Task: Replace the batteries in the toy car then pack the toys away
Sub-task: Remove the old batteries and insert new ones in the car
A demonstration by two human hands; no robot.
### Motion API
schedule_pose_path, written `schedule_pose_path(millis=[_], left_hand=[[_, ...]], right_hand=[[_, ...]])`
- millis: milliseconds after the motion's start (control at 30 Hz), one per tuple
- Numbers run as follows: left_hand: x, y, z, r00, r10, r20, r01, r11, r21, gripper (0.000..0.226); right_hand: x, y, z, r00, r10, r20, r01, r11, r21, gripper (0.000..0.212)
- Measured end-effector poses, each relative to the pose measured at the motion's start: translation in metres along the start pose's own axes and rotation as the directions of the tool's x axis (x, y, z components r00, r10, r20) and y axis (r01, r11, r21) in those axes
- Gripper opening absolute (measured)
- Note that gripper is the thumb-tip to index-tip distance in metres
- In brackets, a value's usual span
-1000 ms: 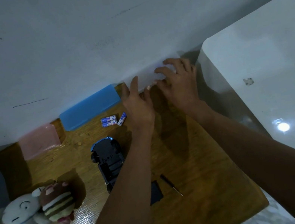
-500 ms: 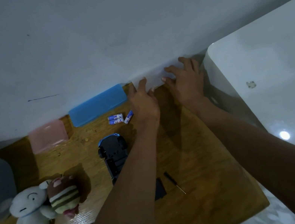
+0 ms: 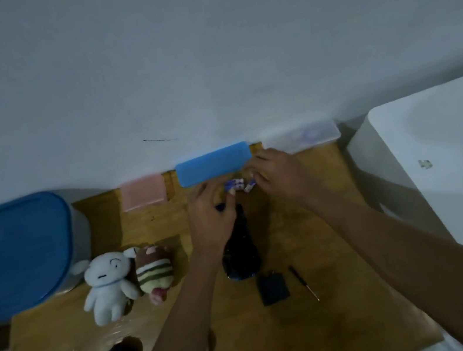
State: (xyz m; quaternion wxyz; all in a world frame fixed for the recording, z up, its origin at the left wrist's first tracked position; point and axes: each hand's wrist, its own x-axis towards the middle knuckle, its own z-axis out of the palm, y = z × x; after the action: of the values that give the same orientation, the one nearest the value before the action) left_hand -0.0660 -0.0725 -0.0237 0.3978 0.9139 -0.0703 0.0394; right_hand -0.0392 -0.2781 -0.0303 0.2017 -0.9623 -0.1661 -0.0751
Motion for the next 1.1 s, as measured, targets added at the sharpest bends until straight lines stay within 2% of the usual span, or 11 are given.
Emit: schedule_pose_path(millis=[167, 300, 367, 433, 500, 600, 700, 833, 933, 1100], left_hand=[[-0.047, -0.031, -0.014, 0.977, -0.115, 0.177, 0.123, 0.992, -0.033, 0.066], [-0.074, -0.030, -0.018, 0.919, -0.174, 0.354, 0.210, 0.975, -0.067, 0.102], [-0.081, -0.027, -0.019, 0.896, -0.178, 0.406, 0.235, 0.968, -0.093, 0.112], [-0.084, -0.024, -0.017, 0.872, -0.193, 0.450, 0.271, 0.956, -0.115, 0.117], [-0.084, -0.020, -0.015, 0.852, -0.225, 0.473, 0.314, 0.942, -0.117, 0.120], [-0.081, -0.020, -0.013, 0.831, -0.259, 0.492, 0.364, 0.922, -0.130, 0.124], [-0.077, -0.024, -0.015, 0.834, -0.269, 0.482, 0.387, 0.908, -0.163, 0.127], [-0.079, -0.027, -0.017, 0.855, -0.281, 0.437, 0.407, 0.885, -0.227, 0.125], [-0.080, -0.035, -0.015, 0.867, -0.286, 0.408, 0.423, 0.855, -0.299, 0.127], [-0.077, -0.036, -0.020, 0.879, -0.264, 0.397, 0.428, 0.804, -0.412, 0.128]], right_hand=[[0.003, -0.018, 0.037, 0.975, -0.148, 0.164, 0.160, 0.985, -0.062, 0.032], [0.003, -0.025, 0.045, 0.958, -0.054, 0.282, 0.092, 0.988, -0.124, 0.053], [-0.001, -0.027, 0.048, 0.943, -0.004, 0.334, 0.077, 0.975, -0.206, 0.067], [-0.005, -0.026, 0.052, 0.938, 0.023, 0.346, 0.070, 0.965, -0.254, 0.071], [-0.010, -0.024, 0.057, 0.945, 0.036, 0.324, 0.064, 0.954, -0.293, 0.068], [-0.016, -0.026, 0.066, 0.966, 0.034, 0.256, 0.047, 0.952, -0.303, 0.049], [-0.022, -0.030, 0.069, 0.983, -0.001, 0.182, 0.053, 0.958, -0.280, 0.037], [-0.023, -0.035, 0.064, 0.981, -0.043, 0.187, 0.100, 0.947, -0.306, 0.048], [-0.023, -0.038, 0.062, 0.981, -0.070, 0.180, 0.127, 0.937, -0.327, 0.033], [-0.024, -0.043, 0.065, 0.983, 0.005, 0.182, 0.050, 0.953, -0.297, 0.015]])
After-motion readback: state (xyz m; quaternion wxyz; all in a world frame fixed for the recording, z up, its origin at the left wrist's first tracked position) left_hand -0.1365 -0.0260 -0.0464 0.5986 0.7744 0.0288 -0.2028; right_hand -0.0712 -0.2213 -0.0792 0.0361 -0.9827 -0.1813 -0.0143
